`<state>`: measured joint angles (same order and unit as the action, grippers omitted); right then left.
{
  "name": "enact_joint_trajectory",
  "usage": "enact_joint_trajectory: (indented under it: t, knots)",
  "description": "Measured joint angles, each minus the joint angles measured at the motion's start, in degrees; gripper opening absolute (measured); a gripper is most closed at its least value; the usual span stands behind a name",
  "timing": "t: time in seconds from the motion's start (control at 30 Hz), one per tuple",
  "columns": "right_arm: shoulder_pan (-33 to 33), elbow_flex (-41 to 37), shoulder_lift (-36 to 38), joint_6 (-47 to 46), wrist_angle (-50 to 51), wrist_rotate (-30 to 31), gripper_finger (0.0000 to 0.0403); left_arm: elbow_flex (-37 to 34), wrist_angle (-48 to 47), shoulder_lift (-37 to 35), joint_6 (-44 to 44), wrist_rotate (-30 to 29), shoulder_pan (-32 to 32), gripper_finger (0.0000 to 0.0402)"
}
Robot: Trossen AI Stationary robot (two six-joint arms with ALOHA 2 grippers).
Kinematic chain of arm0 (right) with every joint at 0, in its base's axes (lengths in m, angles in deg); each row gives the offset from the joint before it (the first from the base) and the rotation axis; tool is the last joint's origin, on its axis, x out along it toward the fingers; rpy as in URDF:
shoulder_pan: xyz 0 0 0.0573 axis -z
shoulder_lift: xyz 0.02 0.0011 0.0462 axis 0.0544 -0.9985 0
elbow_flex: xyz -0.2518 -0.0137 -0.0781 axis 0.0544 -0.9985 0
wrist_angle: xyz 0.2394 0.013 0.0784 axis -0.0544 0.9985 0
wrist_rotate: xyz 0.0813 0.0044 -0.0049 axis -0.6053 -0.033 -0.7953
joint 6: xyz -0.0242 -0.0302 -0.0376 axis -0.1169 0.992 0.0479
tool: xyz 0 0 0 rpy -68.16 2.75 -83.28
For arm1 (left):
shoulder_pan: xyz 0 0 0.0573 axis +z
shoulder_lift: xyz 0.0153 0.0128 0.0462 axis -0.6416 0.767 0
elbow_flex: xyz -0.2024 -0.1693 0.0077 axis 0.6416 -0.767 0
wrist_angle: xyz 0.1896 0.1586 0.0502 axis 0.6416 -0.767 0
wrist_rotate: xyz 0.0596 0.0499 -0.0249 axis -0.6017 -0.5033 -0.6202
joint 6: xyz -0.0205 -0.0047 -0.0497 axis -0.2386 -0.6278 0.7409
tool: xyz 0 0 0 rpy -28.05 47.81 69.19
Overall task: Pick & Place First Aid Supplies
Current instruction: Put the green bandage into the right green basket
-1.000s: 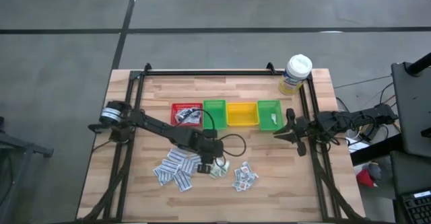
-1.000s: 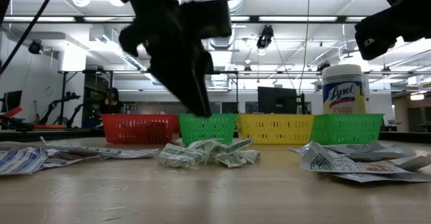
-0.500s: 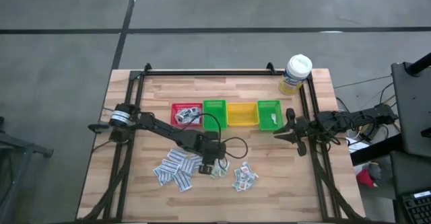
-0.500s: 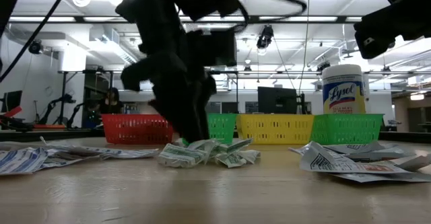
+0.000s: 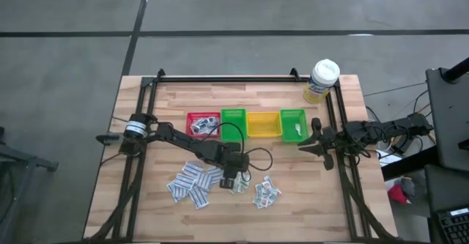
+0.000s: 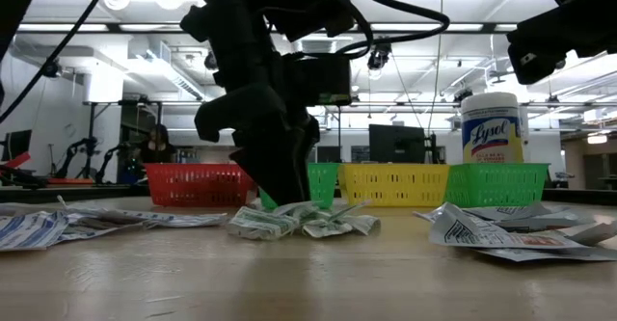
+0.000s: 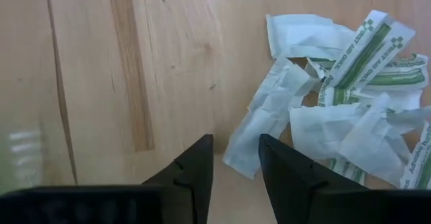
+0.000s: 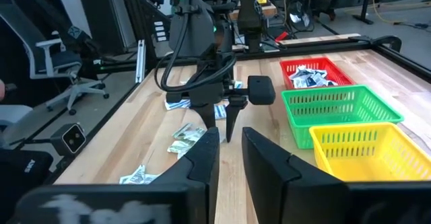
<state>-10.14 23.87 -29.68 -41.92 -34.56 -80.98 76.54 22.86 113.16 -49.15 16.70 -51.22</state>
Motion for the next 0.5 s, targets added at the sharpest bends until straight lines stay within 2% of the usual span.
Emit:
enact_joint_trajectory:
  t: [0.5]
  knots:
    - [0.0, 0.0, 0.0, 0.0, 0.0, 0.0, 0.0073, -0.2, -0.9, -1.3, -0.3, -1.5, 0.1, 0.0019]
